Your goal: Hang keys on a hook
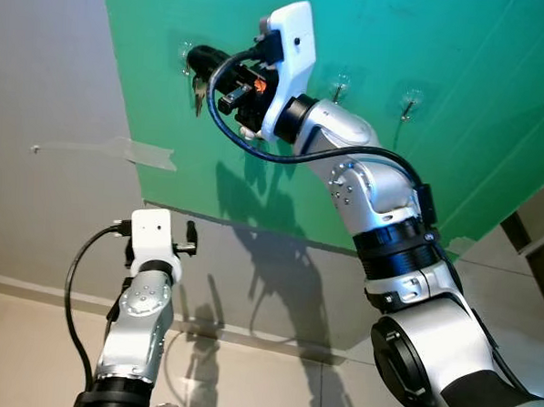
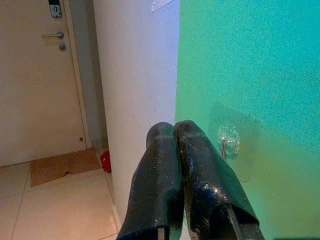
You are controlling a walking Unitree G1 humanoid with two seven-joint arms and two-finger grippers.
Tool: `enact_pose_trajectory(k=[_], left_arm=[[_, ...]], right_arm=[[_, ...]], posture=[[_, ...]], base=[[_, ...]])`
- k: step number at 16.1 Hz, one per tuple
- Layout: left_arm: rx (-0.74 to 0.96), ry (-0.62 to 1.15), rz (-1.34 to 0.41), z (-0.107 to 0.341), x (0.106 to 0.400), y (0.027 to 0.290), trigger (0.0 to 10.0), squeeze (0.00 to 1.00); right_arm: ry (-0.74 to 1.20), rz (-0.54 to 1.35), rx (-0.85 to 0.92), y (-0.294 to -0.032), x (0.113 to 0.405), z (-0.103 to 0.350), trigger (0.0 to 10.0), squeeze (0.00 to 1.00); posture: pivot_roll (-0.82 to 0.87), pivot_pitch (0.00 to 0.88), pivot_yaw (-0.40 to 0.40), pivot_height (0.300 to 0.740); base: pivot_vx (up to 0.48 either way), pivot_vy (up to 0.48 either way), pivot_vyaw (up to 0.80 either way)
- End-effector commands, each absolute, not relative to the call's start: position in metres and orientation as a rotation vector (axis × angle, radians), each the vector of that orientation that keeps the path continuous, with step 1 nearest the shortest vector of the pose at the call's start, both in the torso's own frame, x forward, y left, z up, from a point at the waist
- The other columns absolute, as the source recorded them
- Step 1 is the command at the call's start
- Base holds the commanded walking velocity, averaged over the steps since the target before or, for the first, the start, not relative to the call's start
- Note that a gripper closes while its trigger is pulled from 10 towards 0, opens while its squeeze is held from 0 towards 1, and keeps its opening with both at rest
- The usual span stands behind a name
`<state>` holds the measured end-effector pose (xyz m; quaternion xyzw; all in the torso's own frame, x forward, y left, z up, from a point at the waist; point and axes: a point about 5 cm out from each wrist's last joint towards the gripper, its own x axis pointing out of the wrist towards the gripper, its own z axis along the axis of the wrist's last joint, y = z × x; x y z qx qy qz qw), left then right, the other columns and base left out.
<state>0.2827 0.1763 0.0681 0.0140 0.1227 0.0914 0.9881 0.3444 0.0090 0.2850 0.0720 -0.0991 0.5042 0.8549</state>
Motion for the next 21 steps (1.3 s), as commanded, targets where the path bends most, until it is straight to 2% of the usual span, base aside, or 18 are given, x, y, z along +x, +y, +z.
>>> enact_pose_trajectory(k=[1, 5, 13, 15, 18, 21], left_arm=[[0.012, 0.233, 0.187, 0.071, 0.282, 0.173, 10.0, 0.00], [0.017, 0.215, 0.180, 0.074, 0.282, 0.173, 10.0, 0.00], [0.040, 0.216, 0.150, 0.076, 0.285, 0.169, 10.0, 0.00], [0.063, 0.217, 0.161, 0.076, 0.284, 0.171, 10.0, 0.00], [0.058, 0.220, 0.157, 0.075, 0.283, 0.171, 10.0, 0.00], [0.069, 0.223, 0.145, 0.074, 0.284, 0.169, 10.0, 0.00]], right_arm=[[-0.234, 1.074, 0.131, 0.011, 0.344, 0.290, 10.0, 0.00], [-0.223, 1.072, 0.138, 0.011, 0.346, 0.285, 10.0, 0.00], [-0.213, 1.052, 0.138, 0.005, 0.347, 0.279, 10.0, 0.00], [-0.208, 1.047, 0.133, 0.005, 0.347, 0.277, 10.0, 0.00], [-0.209, 0.984, 0.096, -0.001, 0.350, 0.273, 10.0, 0.00], [-0.210, 0.798, -0.017, -0.019, 0.370, 0.267, 10.0, 0.00]], posture=[[0.11, 0.000, -0.139, 0.740], [0.12, 0.000, -0.141, 0.740], [0.09, 0.000, -0.119, 0.740], [0.08, 0.000, -0.114, 0.740], [0.07, 0.000, -0.104, 0.740], [0.06, 0.000, -0.094, 0.740]], base=[[0.000, 0.000, 0.00], [0.000, 0.000, 0.00], [0.000, 0.479, 0.00], [0.000, 0.000, 0.00], [0.000, 0.000, 0.00], [0.000, 0.000, 0.00]])
